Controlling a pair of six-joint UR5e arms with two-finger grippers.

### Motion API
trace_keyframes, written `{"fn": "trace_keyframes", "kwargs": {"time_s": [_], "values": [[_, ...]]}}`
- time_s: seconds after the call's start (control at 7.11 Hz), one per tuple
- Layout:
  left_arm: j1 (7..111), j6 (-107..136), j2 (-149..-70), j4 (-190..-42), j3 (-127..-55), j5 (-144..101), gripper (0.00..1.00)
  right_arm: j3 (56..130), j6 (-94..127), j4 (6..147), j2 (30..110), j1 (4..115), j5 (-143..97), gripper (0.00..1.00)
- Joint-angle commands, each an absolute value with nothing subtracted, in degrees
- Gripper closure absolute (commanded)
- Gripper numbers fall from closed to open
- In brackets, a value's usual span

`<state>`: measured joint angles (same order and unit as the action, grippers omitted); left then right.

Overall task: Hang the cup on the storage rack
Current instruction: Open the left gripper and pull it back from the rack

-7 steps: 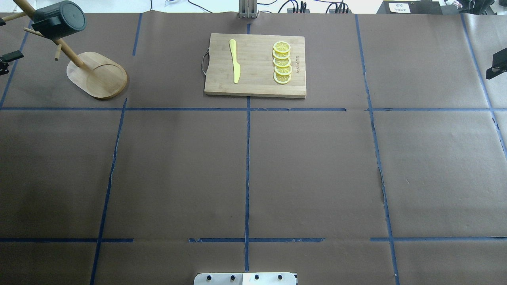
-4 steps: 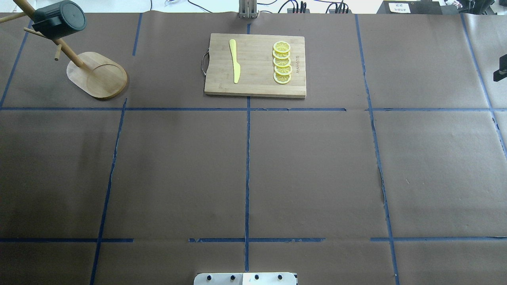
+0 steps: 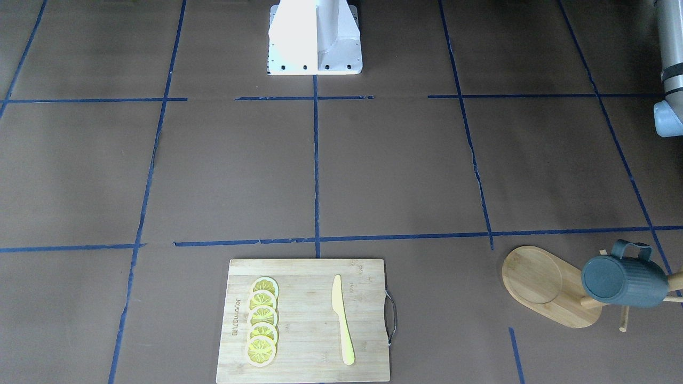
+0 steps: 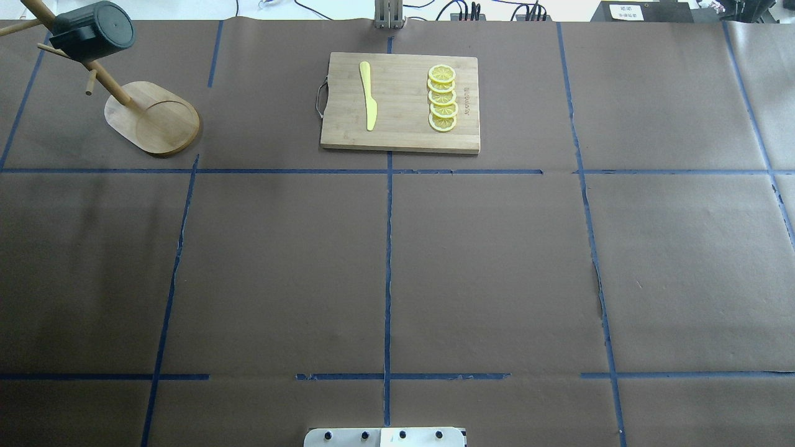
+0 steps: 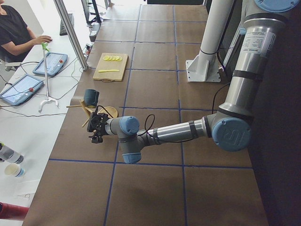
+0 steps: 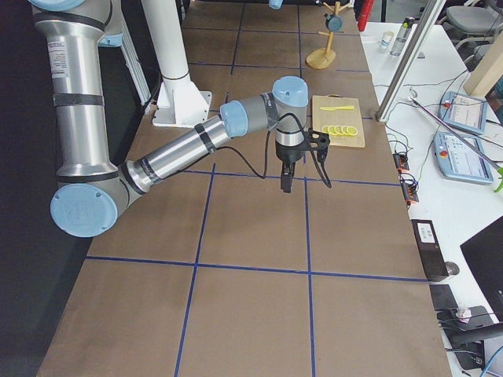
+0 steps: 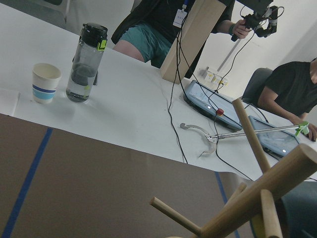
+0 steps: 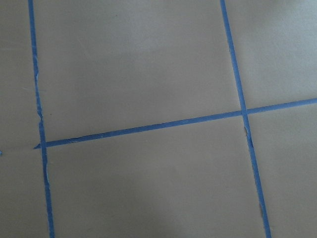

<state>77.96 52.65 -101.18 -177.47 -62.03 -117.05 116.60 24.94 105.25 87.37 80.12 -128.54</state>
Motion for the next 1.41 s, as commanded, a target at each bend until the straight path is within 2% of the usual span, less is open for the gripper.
{"fn": "trace_keyframes", "kwargs": {"time_s": [0.0, 0.7, 0.84, 1.13, 1.27], "values": [[85.5, 36.8, -101.1, -161.9, -62.3, -133.1, 0.01, 113.5, 19.6, 105.0, 88.4, 80.8, -129.0, 0.01], [87.4, 16.4, -100.1, -133.5, -65.1, -140.4, 0.01, 107.9, 11.9, 104.6, 88.4, 82.1, -128.9, 0.01], [87.7, 16.3, -99.6, -126.6, -67.9, -142.8, 0.01, 107.6, 11.9, 104.6, 88.4, 82.1, -128.9, 0.01], [87.6, 16.0, -98.5, -111.6, -78.3, -143.7, 0.00, 106.4, 10.6, 104.6, 88.4, 82.1, -128.8, 0.01], [87.1, 12.8, -93.1, -108.1, -85.7, -143.6, 0.00, 105.4, 8.3, 104.6, 88.3, 82.1, -128.8, 0.01]]}}
